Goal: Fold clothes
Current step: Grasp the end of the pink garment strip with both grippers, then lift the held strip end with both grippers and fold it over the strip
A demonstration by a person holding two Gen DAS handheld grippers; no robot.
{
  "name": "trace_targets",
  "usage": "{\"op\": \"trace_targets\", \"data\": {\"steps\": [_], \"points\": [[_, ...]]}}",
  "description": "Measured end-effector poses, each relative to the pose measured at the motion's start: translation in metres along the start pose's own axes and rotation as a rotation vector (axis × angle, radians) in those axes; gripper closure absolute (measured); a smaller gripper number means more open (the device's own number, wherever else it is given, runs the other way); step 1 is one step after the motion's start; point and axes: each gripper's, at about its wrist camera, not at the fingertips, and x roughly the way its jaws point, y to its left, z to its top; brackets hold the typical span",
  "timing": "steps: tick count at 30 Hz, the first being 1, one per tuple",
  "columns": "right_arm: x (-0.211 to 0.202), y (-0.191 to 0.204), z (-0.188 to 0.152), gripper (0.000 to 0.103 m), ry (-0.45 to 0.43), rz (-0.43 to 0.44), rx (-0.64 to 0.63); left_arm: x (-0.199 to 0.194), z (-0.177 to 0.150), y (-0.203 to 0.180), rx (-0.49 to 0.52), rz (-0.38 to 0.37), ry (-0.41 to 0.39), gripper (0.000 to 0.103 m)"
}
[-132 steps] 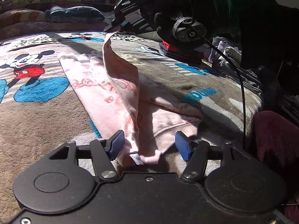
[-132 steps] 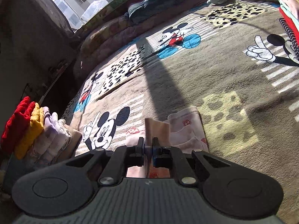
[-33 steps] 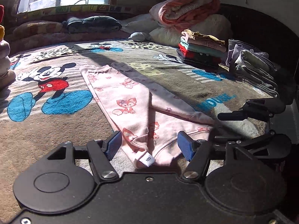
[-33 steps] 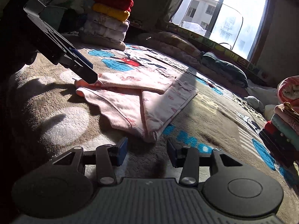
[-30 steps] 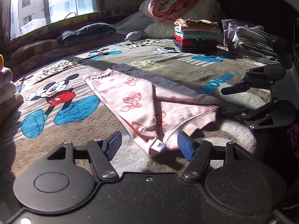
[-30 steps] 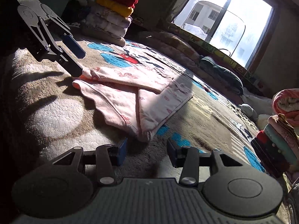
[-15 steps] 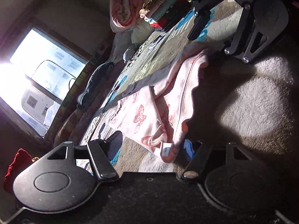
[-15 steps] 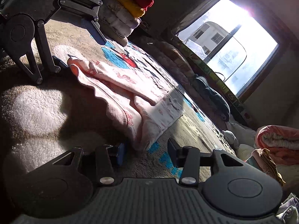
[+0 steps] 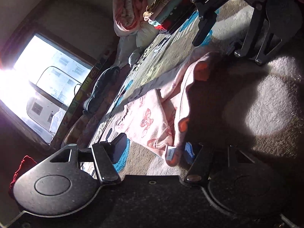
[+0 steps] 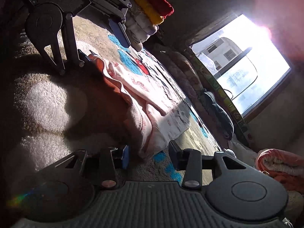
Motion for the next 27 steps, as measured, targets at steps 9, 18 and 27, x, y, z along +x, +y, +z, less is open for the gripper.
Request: {"op": "trace_targets", "data": {"steps": [9, 18, 27], "points": [[-0.007, -0.009, 0.002, 0.081, -0.031, 0.084, 0.043, 0.001, 0.003, -0.004, 0.009, -0.039, 0.023, 0.073], [-0.02, -0.017, 0.0, 0.095, -0.008, 0.2, 0.107, -0.006, 0.008, -0.01, 0.02, -0.046, 0.055, 0.094], [-0.057, -0.014, -0.001, 0.096, -0.006, 0.207, 0.134, -0.043, 0.012, -0.025, 0.116, -0.049, 0.048, 0.095]]}}
